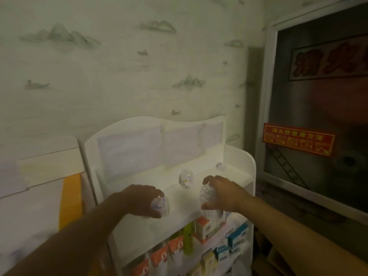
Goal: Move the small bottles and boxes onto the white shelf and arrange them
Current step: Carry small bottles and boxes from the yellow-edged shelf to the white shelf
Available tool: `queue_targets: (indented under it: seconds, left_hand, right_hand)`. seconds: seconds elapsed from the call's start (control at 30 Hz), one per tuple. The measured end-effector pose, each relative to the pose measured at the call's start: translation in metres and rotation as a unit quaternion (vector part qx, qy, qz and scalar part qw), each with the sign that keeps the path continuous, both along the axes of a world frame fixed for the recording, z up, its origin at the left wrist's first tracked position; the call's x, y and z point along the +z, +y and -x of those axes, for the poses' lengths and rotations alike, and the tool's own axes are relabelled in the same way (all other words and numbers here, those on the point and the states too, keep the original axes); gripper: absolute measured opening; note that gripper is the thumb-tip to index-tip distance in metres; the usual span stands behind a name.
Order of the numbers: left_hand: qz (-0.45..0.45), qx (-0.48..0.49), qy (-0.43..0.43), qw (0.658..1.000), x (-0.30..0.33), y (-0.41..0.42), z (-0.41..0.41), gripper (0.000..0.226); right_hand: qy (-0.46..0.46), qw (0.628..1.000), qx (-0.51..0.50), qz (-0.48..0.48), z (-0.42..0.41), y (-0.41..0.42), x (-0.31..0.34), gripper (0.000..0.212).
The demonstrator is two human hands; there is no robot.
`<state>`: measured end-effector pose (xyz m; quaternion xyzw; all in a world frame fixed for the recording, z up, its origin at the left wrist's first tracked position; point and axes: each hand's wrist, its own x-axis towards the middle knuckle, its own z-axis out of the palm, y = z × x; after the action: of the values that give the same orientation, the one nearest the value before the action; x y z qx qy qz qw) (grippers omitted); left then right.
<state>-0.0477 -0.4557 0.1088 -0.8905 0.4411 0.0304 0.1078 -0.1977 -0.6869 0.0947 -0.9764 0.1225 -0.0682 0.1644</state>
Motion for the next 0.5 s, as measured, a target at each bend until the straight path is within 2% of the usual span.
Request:
queue_targets:
  seconds: [0.2,0.37,0.5]
  left_hand:
    - [0.005,0.007,0.025,1.000,-0.025,-0.059,-0.037,0.074]
    - [-0.008,0.016,0.026,0.999,-0.047,-0.094,-0.080,0.074]
    - [-0.028,0.025,0.035,0.999,-0.063,-0.110,-0.118,0.076]
  right_hand:
    - [0.029,1.000,-0.007,-0.010,-0.035,-0.051,-0.039,0.077]
    - [0.026,0.999,0.019,-0.013,-0.102,-0.080,-0.060,0.078]
    - [0.044,0.997,0.050,0.027,-0.156,-0.093,-0.082,0.078]
